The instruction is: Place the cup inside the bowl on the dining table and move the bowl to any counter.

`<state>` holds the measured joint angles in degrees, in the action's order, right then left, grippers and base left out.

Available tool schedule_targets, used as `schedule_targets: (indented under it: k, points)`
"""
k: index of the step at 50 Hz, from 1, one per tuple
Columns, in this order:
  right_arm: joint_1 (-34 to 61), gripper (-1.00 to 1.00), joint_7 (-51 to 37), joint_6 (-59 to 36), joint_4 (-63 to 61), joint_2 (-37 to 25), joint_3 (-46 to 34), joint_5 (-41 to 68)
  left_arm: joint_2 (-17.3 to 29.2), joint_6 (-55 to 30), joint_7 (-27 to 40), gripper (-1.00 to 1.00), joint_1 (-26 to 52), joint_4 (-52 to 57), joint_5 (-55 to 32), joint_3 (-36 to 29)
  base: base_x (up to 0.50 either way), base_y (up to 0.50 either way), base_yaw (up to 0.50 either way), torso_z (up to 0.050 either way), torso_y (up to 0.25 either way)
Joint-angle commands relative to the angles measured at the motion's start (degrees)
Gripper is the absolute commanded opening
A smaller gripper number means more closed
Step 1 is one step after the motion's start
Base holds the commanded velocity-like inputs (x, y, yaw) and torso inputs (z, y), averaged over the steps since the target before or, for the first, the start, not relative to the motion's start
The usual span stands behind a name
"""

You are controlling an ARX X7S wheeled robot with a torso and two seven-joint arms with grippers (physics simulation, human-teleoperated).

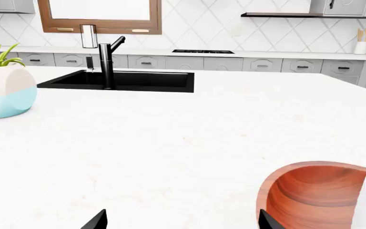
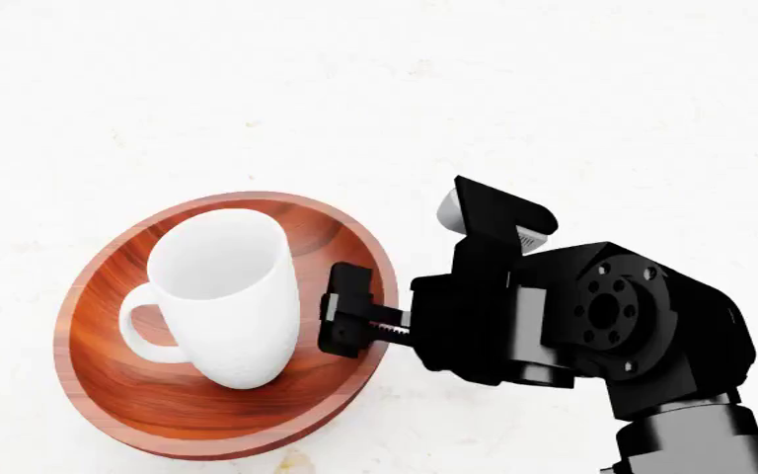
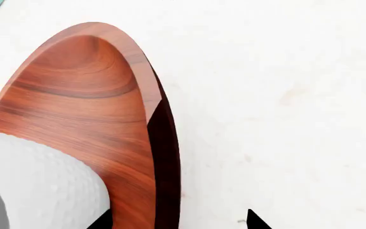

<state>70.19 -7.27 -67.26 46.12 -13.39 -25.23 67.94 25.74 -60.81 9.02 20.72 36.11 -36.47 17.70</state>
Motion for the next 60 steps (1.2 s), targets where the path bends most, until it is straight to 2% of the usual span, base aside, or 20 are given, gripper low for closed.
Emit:
schedule_targets:
  k: [1,14,22,36,42,46,60]
  points:
    - [-0.56,-1.0,1.44,1.56,0.97,0.55,0.42,-0.16,-0.04,1.05,-0.45,1.0,-0.66,-0.94,0.64,0.32,0.0,0.0,0.0,0.0,0.0]
    - [-1.02,-1.0,2.69,3.9,0.54,-0.32,1.58,0.38,-0.22,1.11,0.09,1.0,-0.5,-1.07,0.62,-0.24,0.0,0.0,0.0,0.0,0.0]
    - [-4.47,-1.0,-4.06,6.48,-2.8,-1.71,11.2,7.96,-0.49,1.94,0.12,1.0,-0.92,-1.54,0.95,-0.71,0.0,0.0,0.0,0.0,0.0]
    - [-17.15,-1.0,-12.69,11.09,-14.4,-3.17,23.78,18.94,-0.5,2.14,0.44,1.0,-1.65,-1.35,0.64,-0.23,0.0,0.0,0.0,0.0,0.0]
    - [-17.87,-1.0,-14.14,9.08,-17.98,-5.78,22.75,18.49,-0.14,2.24,0.37,1.0,-1.49,-1.54,0.68,-0.44,0.0,0.0,0.0,0.0,0.0]
    - [-17.72,-1.0,-12.02,10.34,-20.75,-8.11,20.89,14.64,-0.32,3.07,0.28,1.0,-1.47,-2.59,1.39,-1.45,0.0,0.0,0.0,0.0,0.003]
    - [-17.24,-1.0,-13.8,9.95,-21.56,-9.52,20.7,14.42,-0.21,3.06,0.55,1.0,-1.16,-2.69,1.18,-1.8,-0.04,-0.06,0.0,0.0,0.0]
